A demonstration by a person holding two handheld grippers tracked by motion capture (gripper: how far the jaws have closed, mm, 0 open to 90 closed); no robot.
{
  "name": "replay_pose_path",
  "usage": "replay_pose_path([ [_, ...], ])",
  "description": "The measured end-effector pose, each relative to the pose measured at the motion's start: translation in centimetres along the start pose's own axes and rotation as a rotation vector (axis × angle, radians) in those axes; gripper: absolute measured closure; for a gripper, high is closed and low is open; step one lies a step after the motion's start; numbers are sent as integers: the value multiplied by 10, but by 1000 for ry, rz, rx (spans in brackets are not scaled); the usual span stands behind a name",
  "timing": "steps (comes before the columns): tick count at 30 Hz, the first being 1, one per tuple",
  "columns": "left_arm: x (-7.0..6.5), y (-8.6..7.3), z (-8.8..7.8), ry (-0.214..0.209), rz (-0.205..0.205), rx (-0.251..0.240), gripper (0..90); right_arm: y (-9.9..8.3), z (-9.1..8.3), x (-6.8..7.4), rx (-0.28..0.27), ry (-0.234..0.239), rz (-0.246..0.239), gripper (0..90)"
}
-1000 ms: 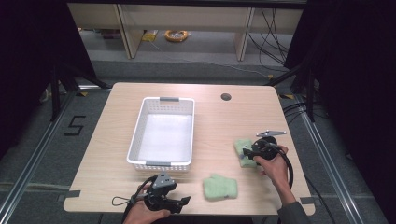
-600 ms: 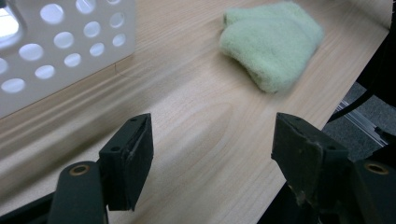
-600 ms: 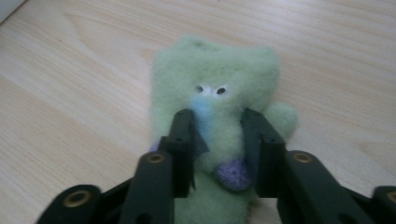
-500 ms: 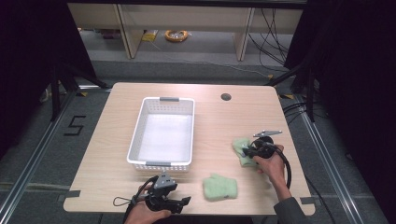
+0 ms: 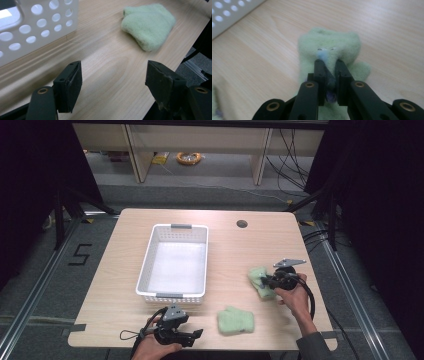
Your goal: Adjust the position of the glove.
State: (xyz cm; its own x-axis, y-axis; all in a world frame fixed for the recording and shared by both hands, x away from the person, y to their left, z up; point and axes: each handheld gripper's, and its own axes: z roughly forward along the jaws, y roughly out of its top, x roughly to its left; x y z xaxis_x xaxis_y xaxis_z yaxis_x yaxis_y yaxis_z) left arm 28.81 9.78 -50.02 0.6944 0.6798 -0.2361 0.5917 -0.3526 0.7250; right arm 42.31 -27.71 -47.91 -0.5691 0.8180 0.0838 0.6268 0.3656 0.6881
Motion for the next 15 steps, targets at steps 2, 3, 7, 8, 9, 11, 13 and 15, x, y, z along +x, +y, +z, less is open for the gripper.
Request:
replay_pose_path([
  [2, 0, -1, 0, 5, -10, -4, 286, 3, -7, 3, -32, 12, -32, 825],
  [3, 1, -1, 0, -4, -1, 4, 283, 4, -11, 6, -60, 30, -22, 825],
  [7, 0, -1, 1, -9, -8, -1, 270, 6, -33, 18, -70, 82, -72, 824],
  [8, 0, -1, 1, -9, -8, -1, 266, 6, -33, 18, -70, 82, -72, 824],
  [9, 0, 0, 0, -11, 6, 2, 266, 5, -36, 21, -80, 85, -85, 824],
  [11, 0, 0, 0, -20, 11, -2, 252, 2, -42, 33, -77, 126, -94, 824],
  [13, -1, 0, 1, -24, -4, -15, 248, 2, -44, 37, -74, 144, -106, 823],
  [15, -1, 0, 0, -25, -4, -20, 240, -1, -47, 48, -69, 184, -163, 822],
])
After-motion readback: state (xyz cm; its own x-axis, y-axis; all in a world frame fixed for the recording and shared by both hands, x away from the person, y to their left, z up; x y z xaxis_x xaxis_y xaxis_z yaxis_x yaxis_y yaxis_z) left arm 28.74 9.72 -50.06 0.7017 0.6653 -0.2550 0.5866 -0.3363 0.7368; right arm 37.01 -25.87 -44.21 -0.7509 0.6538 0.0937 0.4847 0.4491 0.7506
